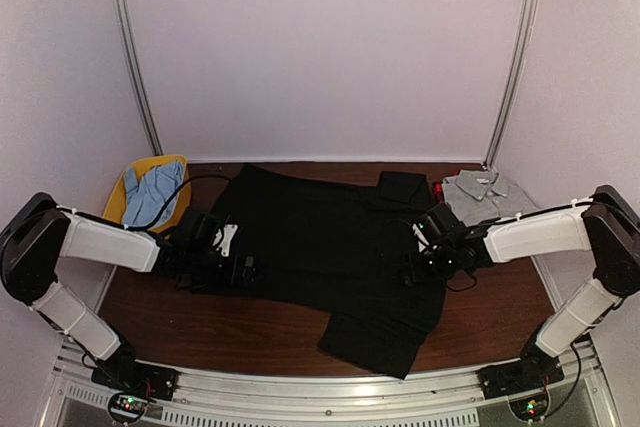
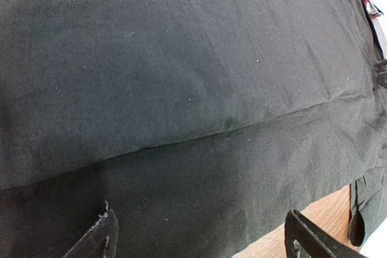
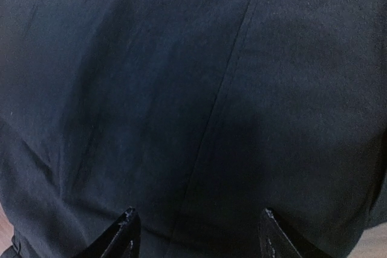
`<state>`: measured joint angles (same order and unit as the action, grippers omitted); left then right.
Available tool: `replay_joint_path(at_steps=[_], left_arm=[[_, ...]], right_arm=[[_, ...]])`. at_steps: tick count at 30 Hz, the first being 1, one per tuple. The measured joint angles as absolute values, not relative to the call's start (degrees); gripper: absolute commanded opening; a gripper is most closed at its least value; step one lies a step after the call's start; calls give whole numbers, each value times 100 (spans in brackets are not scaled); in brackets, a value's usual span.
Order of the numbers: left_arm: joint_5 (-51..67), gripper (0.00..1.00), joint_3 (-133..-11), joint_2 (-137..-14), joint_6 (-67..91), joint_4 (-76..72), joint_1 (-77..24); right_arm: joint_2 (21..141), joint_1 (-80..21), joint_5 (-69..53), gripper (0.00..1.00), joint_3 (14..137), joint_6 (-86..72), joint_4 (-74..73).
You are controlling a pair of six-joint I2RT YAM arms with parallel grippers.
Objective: Fold and stack the long sleeve shirts
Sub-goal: Adjust the flattened shirt at the center of the board.
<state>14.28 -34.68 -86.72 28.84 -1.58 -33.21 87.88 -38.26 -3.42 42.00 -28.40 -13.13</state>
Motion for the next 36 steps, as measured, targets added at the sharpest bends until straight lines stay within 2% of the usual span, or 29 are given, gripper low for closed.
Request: replay_joint_path(at_steps=[9,14,17,21,30,36], left_arm=[[1481,90,-2893,-8340,3044,-692,-3398],[1474,88,-2600,-7990,3293,-668,-3868],[1461,90,-2541,-7800,3463,-473,-4143],[1267,97,-2565,-7559,3592,-25,-4250],[458,98,-3826,-7964,3310,930,-4248],[274,98,-4386,-8020,3109,1081,-4198]], right_arm=[[9146,-3522,-137,68,4219,-2849,-814],[9142,-3201,-21,69,4270,-2751,-1007],[9094,-3074,158,69,4311,-2694,-1295],[8724,-3205,355,72,4311,-2591,-1785],[6877,-5249,532,84,4121,-2714,-2255],[6340,-6827,447,83,3710,-3111,-2460]])
